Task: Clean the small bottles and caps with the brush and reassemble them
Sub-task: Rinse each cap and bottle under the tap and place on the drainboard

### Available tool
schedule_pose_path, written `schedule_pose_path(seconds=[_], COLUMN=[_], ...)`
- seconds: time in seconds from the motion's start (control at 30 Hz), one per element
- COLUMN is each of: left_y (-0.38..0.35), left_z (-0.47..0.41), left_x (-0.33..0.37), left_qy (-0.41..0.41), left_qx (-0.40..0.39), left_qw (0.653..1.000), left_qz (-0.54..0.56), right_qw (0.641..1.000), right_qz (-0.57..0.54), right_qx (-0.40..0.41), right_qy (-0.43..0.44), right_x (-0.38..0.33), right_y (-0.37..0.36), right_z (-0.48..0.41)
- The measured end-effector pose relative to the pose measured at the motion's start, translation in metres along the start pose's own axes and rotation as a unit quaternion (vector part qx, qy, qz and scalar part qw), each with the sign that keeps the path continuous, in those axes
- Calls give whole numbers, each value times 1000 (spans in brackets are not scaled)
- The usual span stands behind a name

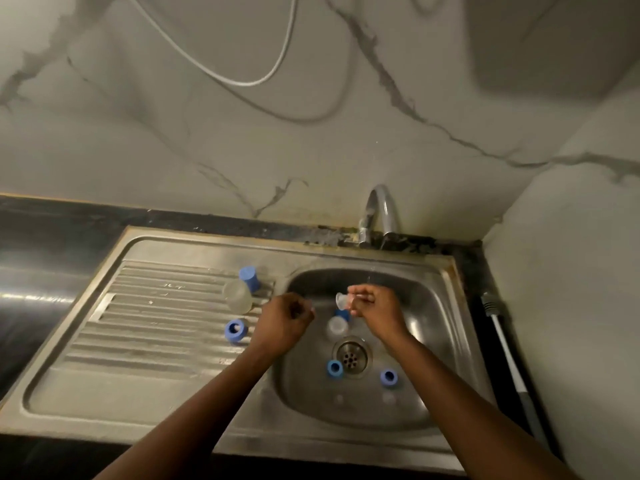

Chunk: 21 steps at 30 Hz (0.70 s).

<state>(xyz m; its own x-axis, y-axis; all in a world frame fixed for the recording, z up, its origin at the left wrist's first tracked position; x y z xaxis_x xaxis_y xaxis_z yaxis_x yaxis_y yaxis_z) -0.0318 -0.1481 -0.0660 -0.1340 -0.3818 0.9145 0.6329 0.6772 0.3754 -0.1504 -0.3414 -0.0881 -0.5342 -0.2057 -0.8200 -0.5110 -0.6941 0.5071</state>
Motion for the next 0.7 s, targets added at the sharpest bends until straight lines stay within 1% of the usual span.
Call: schedule_pose_path(seconds=[0.07, 0.1, 0.17, 0.27, 0.37, 0.4, 0.5, 0.57, 0.63, 0.7], left_y=[-21, -30, -49, -73, -94, -98, -106, -108, -110, -111], left_z=[-15, -22, -35, -53, -72, -77, -88, -90, -90, -90], left_x=[19, 29, 50, 79, 95, 96, 93, 90, 88, 85], left_qy=[-9, -15, -21, 19, 86, 101, 124, 141, 146, 142], left_qx=[-25, -37, -57, -72, -80, -77, -57, -58, -58, -51], left_qw=[1000, 999, 992, 963, 918, 906, 887, 867, 859, 859], left_qz=[8, 29, 109, 261, 380, 403, 440, 475, 487, 489], right_qw=[998, 996, 993, 991, 989, 989, 988, 987, 985, 984], right_qz=[-57, -81, -93, -91, -101, -99, -98, -64, -23, -6], right_qx=[28, 42, 70, 99, 112, 113, 121, 144, 168, 179], right_qy=[-2, -1, 3, 0, 2, -3, -16, -21, -24, -25], right_x=[-11, -15, -20, -30, -33, -33, -33, -35, -39, -43], right_y=[28, 38, 58, 78, 87, 88, 89, 88, 86, 79], right_z=[-8, -12, -20, -29, -41, -44, -52, -55, -55, -57])
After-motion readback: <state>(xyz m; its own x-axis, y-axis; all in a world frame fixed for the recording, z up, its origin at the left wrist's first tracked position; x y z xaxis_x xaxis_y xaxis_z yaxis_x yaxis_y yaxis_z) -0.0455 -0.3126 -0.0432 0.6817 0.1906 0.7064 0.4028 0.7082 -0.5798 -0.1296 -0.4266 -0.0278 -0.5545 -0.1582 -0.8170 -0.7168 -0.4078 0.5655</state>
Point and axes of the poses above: each hand's wrist, its own z-axis away from the middle knuckle, its own y-axis out of the back of the hand, x = y × z, the point moved 3 cm from there along -z, towards the middle knuckle, and after that the axes turned 13 degrees about z, right-handed, at the moved point
